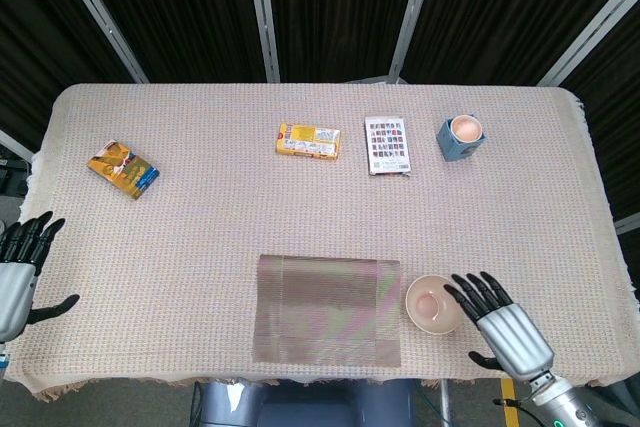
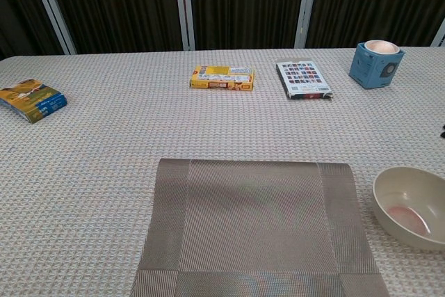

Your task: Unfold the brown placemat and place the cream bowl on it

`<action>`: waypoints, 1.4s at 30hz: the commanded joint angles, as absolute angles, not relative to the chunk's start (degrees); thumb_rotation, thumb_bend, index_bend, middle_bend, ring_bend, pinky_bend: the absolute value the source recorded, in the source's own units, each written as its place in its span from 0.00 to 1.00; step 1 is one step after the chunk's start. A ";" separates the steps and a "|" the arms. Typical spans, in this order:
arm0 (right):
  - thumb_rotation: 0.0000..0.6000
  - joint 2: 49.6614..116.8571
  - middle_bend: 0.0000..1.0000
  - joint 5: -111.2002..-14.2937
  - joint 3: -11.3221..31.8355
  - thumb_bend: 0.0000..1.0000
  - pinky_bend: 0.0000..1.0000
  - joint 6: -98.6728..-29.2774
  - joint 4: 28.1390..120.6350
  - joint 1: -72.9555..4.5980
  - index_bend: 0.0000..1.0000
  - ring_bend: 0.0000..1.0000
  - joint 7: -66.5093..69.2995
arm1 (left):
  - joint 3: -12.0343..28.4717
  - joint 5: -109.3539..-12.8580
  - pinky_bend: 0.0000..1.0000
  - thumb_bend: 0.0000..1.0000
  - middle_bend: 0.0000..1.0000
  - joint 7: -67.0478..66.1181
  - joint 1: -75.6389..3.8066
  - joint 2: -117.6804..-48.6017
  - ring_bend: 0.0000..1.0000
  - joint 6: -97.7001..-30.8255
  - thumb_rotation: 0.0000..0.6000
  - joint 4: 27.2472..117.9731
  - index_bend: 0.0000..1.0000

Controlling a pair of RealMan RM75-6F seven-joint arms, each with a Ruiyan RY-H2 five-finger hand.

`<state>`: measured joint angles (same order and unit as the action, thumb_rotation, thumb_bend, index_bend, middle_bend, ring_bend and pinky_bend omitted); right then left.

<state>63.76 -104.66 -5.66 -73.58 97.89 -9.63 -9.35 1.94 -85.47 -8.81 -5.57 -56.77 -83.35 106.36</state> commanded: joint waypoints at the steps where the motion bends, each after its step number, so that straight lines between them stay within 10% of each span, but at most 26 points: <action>1: 1.00 66.12 0.00 -105.36 -6.28 0.00 0.00 -71.79 95.69 -10.79 0.07 0.00 -10.06 | 1.95 -85.14 0.00 0.00 0.00 -9.33 -5.82 -57.07 0.00 -82.86 1.00 106.36 0.00; 16: 1.00 75.07 0.00 -101.07 -5.04 0.00 0.00 -66.84 88.60 -12.19 0.26 0.00 -14.83 | 1.93 -84.86 0.00 0.00 0.00 -9.20 -5.95 -57.17 0.00 -82.73 1.00 106.56 0.00; 26: 1.00 81.10 0.00 -98.21 -3.18 0.43 0.00 -69.26 83.49 -11.76 0.72 0.00 -13.97 | 1.83 -84.91 0.00 0.00 0.00 -7.75 -6.00 -56.64 0.00 -82.54 1.00 106.65 0.00; 42: 1.00 81.15 0.00 -95.59 1.77 0.43 0.00 -73.58 83.26 -13.70 0.76 0.00 -8.68 | 1.80 -84.53 0.00 0.00 0.00 -7.41 -6.05 -56.47 0.00 -82.39 1.00 106.82 0.00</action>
<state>81.46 -96.45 0.77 -73.53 83.05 -13.08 -9.04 1.78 -84.56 -7.43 -6.04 -56.48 -82.40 106.83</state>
